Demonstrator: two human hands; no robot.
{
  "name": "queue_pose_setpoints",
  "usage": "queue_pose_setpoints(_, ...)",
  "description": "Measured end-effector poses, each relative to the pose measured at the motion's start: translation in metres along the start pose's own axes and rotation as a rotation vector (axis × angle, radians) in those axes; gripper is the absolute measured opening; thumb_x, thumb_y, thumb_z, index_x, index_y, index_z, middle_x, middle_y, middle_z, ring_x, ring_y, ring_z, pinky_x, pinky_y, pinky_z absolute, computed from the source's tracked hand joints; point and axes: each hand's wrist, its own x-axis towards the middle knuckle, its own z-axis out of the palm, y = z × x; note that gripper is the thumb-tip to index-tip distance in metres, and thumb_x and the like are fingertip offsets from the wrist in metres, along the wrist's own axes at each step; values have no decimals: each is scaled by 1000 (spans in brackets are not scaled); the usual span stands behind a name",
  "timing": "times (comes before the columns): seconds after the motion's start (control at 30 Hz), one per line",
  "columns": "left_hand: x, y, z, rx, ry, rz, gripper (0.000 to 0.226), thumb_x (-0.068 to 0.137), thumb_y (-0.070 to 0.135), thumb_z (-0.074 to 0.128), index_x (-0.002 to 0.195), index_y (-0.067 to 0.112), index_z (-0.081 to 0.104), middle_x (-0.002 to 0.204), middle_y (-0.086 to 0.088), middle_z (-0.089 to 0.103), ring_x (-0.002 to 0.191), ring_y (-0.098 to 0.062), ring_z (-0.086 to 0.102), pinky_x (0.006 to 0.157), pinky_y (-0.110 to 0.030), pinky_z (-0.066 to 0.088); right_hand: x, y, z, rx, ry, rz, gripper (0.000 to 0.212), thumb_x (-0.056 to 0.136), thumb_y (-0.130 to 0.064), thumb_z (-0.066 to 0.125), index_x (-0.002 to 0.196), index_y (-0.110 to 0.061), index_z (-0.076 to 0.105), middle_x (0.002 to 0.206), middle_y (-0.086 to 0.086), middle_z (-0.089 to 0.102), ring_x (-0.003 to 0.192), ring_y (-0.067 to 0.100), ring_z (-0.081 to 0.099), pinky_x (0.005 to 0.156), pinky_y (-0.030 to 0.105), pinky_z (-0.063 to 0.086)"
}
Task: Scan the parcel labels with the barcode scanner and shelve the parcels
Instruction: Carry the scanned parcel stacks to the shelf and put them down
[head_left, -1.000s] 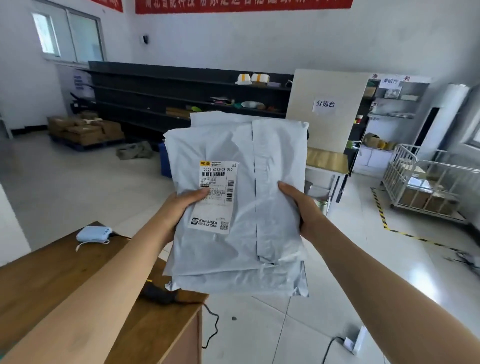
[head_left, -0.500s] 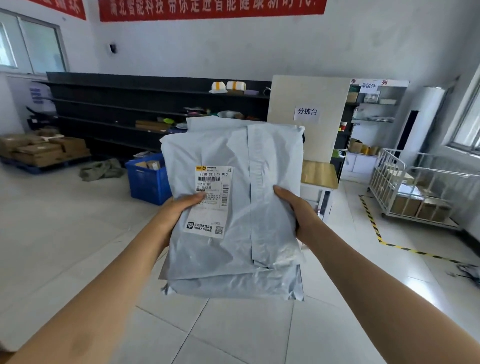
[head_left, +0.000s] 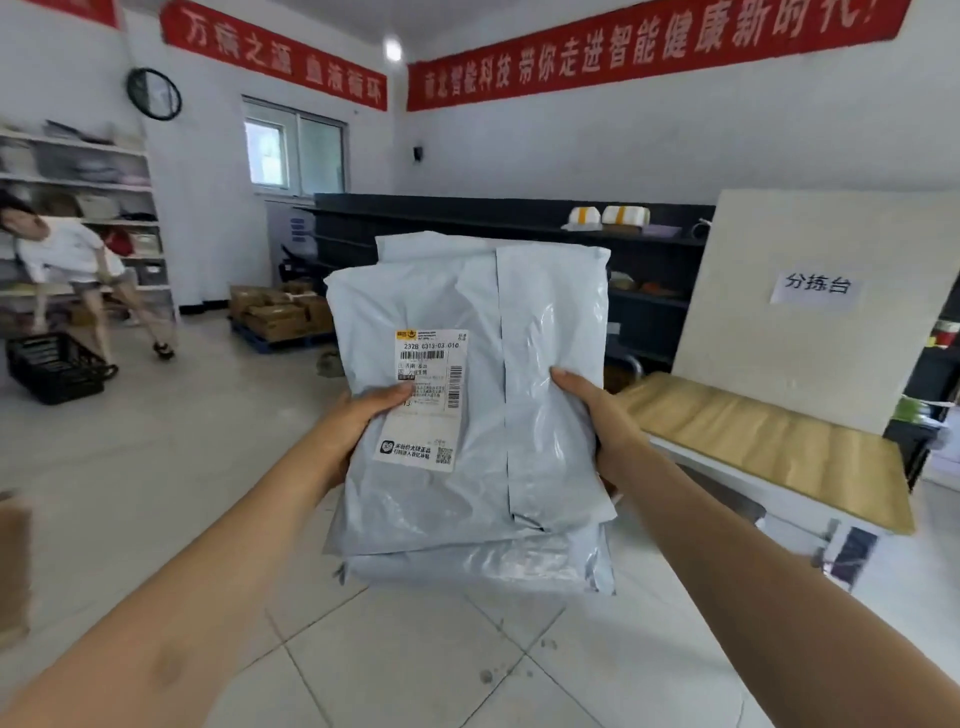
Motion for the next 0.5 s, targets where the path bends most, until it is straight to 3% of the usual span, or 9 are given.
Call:
queue_pose_setpoints(0.07, 22, 4, -13, 30, 87, 23, 90, 25, 47, 93, 103, 9, 70, 100, -12, 74, 87, -25, 73, 71, -32, 58, 46, 0, 13, 26, -68, 21, 50, 63, -39, 84, 103, -14, 69, 101, 9, 75, 95, 31, 69, 89, 45, 53)
queue_pose_setpoints(0.23, 62, 16, -81, 118, 274, -5, 96, 35, 49, 92, 116, 4, 66, 113, -17, 69, 103, -31, 67, 95, -42, 50, 148, 32, 81, 121, -287, 118, 58, 59, -39, 86, 110, -16, 70, 101, 10, 76, 96, 32, 71, 92, 47, 52)
queue_pose_setpoints(0.37, 88, 21, -154, 143, 495, 98, 81, 29, 43, 93, 99, 7, 74, 101, -13, 74, 90, -25, 72, 82, -35, 58, 225, 55, 168, 139, -451, 136, 46, 65, -36, 83, 104, -14, 71, 92, 10, 77, 90, 32, 71, 89, 44, 54)
queue_pose_setpoints(0.5, 118, 44, -232, 181, 656, 193, 51, 53, 29, 88, 98, 9, 73, 103, -15, 73, 87, -24, 73, 72, -30, 59, 302, 65, 269, 99, -605, 138, 66, 51, -42, 89, 107, -14, 70, 99, 11, 76, 95, 34, 71, 94, 46, 52)
